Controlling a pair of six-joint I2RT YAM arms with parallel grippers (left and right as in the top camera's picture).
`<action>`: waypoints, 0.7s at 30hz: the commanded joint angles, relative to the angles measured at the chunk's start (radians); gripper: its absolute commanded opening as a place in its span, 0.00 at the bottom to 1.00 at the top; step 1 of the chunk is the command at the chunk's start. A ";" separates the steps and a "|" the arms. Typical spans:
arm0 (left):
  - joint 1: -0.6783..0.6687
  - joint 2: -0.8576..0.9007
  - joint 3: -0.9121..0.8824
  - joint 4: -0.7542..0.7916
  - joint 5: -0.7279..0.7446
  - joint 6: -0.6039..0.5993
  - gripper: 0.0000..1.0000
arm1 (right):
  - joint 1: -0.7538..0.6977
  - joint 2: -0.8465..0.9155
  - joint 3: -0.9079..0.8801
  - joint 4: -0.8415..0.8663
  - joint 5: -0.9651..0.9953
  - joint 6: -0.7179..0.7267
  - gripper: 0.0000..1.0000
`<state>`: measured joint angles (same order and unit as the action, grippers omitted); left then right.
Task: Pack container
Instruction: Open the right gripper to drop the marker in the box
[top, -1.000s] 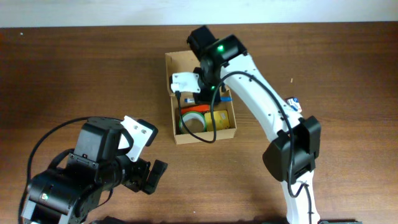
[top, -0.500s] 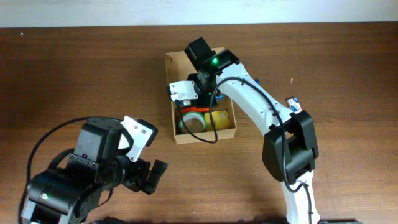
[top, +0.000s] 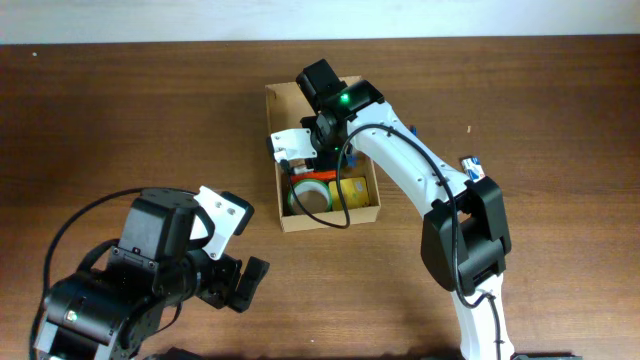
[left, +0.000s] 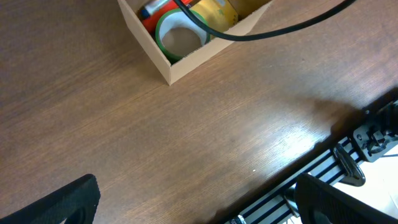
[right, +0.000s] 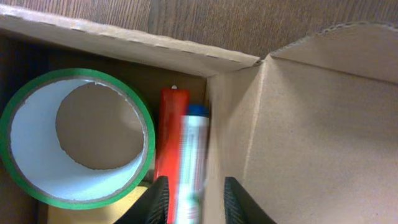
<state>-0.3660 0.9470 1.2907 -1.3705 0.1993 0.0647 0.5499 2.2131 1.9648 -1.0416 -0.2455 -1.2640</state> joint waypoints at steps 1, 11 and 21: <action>0.002 -0.006 0.003 0.000 0.014 0.019 1.00 | 0.006 0.019 -0.005 0.006 -0.009 -0.003 0.30; 0.003 -0.006 0.003 0.000 0.014 0.020 0.99 | 0.006 -0.024 0.013 0.006 -0.009 0.185 0.29; 0.003 -0.006 0.003 0.000 0.014 0.020 1.00 | -0.002 -0.249 0.026 -0.027 -0.006 0.264 0.29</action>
<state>-0.3660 0.9470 1.2907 -1.3708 0.1993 0.0647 0.5495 2.0888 1.9652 -1.0687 -0.2447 -1.0500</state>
